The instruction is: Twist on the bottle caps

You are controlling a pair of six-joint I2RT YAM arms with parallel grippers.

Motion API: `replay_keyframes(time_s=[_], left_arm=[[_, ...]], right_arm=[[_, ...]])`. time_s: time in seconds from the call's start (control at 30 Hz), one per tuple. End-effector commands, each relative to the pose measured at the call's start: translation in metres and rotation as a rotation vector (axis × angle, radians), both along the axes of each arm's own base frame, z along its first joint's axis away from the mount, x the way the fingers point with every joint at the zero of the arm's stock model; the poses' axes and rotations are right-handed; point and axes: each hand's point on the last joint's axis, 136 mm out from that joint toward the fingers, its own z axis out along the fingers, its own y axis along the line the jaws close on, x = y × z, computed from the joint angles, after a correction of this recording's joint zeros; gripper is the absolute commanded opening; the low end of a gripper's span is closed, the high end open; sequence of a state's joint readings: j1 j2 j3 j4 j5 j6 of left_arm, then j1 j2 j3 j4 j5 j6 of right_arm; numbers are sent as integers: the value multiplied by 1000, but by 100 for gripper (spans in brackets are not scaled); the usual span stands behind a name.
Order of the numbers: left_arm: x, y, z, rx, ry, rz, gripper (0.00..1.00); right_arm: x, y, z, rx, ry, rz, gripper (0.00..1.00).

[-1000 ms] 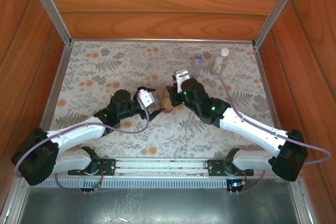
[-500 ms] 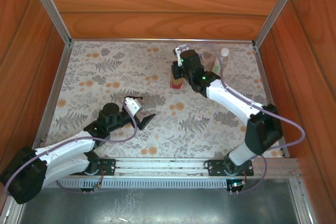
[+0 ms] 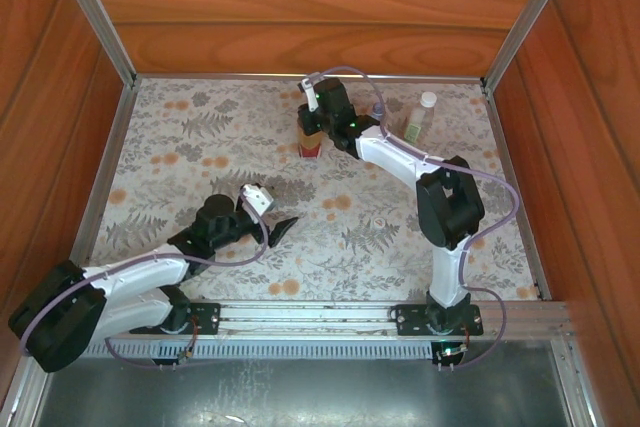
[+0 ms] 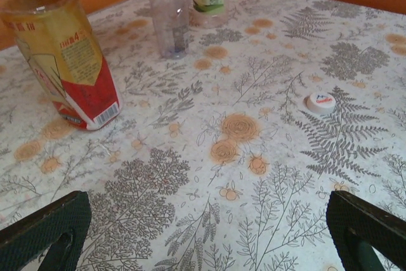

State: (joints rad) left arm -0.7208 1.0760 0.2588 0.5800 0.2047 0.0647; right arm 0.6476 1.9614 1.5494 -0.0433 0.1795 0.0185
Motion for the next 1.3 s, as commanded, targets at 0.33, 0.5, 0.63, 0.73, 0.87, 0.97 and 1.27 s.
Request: replay_keyframes(time_s=[0.33,0.5,0.63,0.73,0.87,0.97,1.27], left_arm=[[27,-24,17,-43,-46,4,100],[34,-39,19,-63,-53,-14,100],[35,-52,17,-67,-49,-40,100],[33,-62,15,-71,-43,-66,100],[31,-72,12,-81,-32,-102,100],[31,-76,13,-88,-32,-115,100],[25,-73,11,-98,-27,-126,100]], right_arm=[[-26,-20,61,17,-94,32,79],[-36,-53,74,-4,-125,-46,85],[-36,-105,78,-60,-121,-203,90],[-31,-140,66,-113,-89,-298,95],[-26,-169,49,-112,-13,-355,99],[-22,-180,38,-93,29,-381,99],[-8,-184,-1,-70,130,-385,99]])
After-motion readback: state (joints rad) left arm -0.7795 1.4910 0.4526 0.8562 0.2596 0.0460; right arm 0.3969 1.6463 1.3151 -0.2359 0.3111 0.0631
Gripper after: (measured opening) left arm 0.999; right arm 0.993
